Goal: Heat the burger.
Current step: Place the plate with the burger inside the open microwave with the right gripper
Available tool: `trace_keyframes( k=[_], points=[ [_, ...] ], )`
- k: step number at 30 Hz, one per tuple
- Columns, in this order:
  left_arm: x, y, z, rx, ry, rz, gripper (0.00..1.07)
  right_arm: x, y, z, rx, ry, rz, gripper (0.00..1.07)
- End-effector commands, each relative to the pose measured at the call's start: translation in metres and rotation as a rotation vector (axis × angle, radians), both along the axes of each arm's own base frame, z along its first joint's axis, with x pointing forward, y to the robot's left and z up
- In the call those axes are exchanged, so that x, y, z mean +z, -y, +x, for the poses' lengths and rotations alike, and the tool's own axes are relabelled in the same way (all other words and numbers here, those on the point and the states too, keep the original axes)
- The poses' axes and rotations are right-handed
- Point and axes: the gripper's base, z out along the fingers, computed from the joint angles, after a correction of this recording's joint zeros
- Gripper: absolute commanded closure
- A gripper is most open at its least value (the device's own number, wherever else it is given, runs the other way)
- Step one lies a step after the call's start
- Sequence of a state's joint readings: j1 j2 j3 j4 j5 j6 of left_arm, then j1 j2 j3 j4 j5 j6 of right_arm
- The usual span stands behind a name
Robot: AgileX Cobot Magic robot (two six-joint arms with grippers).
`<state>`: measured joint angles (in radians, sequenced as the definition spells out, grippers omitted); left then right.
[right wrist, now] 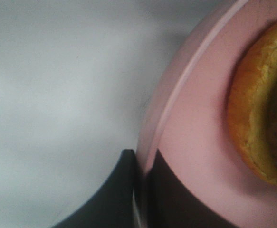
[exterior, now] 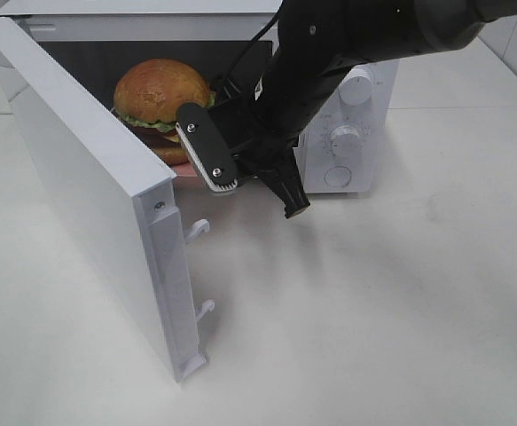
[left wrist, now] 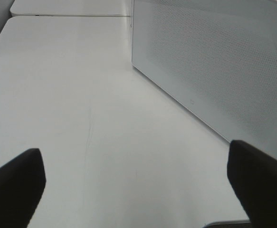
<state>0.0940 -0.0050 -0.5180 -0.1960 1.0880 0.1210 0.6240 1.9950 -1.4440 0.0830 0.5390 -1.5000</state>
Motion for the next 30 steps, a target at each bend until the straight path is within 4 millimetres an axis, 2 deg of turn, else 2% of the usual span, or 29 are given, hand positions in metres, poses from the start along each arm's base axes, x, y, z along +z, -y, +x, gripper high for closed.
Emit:
trace_keyframes(
  k=[1,30],
  points=[
    [0.001,0.000,-0.002,-0.004,0.031,0.001,0.10,0.012,-0.004,0.014,-0.048,0.065,0.046,1.07],
    [0.001,0.000,-0.002,-0.004,0.031,0.001,0.10,0.012,-0.033,0.059,-0.142,0.106,0.098,1.07]
  ],
)
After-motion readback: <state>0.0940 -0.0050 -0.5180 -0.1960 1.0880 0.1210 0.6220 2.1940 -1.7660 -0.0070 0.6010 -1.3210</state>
